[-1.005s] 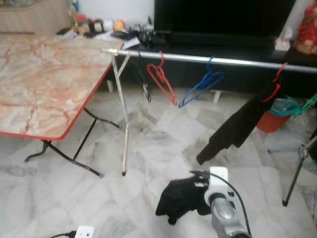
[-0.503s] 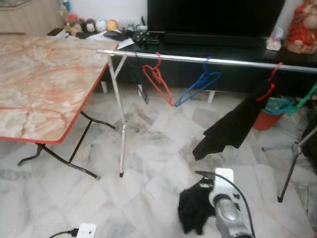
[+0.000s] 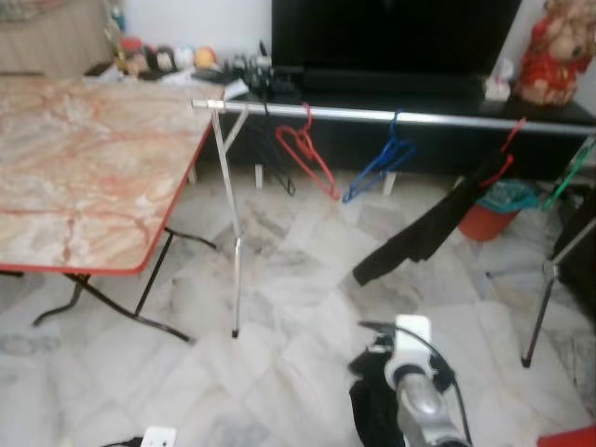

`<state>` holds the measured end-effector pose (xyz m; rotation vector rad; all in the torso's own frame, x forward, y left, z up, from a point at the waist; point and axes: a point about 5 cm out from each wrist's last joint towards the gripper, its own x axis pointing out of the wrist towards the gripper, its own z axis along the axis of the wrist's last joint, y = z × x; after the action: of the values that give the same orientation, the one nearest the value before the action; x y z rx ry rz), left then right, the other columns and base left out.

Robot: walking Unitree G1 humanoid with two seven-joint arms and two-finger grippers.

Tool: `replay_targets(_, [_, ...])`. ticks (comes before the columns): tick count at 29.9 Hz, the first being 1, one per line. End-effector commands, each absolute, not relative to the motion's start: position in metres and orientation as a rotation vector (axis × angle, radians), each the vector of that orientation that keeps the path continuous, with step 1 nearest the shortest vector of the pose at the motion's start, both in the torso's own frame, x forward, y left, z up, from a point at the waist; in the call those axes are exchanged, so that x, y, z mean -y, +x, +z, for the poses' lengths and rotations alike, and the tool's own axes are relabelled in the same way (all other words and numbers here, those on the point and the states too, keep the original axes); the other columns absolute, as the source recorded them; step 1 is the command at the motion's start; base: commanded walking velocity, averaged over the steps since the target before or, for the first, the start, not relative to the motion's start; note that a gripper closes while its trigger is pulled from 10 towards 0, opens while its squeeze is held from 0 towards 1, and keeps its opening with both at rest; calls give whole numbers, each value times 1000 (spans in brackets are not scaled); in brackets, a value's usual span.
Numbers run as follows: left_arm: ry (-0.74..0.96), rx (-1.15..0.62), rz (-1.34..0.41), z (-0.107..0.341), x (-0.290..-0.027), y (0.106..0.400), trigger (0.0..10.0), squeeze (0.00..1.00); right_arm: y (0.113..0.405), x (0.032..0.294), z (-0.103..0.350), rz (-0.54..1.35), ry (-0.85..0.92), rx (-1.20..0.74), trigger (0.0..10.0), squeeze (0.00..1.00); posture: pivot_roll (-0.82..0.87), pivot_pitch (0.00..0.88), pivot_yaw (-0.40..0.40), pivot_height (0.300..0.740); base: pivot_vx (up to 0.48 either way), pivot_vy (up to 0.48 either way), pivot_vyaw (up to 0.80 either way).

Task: Hang hanger

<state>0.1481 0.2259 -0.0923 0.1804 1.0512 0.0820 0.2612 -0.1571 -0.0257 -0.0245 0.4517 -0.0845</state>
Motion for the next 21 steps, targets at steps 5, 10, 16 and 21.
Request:
replay_targets(5, [173,-1068,67,-95,-221,144,10000,0,265,164,-21,-89,-40,-419,10000,0,75,0,-22,740,0,322,741])
replay_targets(10, [174,-1074,72,-95,-225,142,10000,0,265,165,-21,-100,-27,-426,10000,0,78,0,-24,740,0,321,0])
replay_targets(16, [174,-1079,71,-95,-227,141,10000,0,265,166,-21,-109,-25,-428,10000,0,79,0,-25,740,0,318,0])
replay_targets(21, [174,-1080,70,-95,-228,140,10000,0,265,166,-21,-112,-26,-426,10000,0,79,0,-25,740,0,318,0])
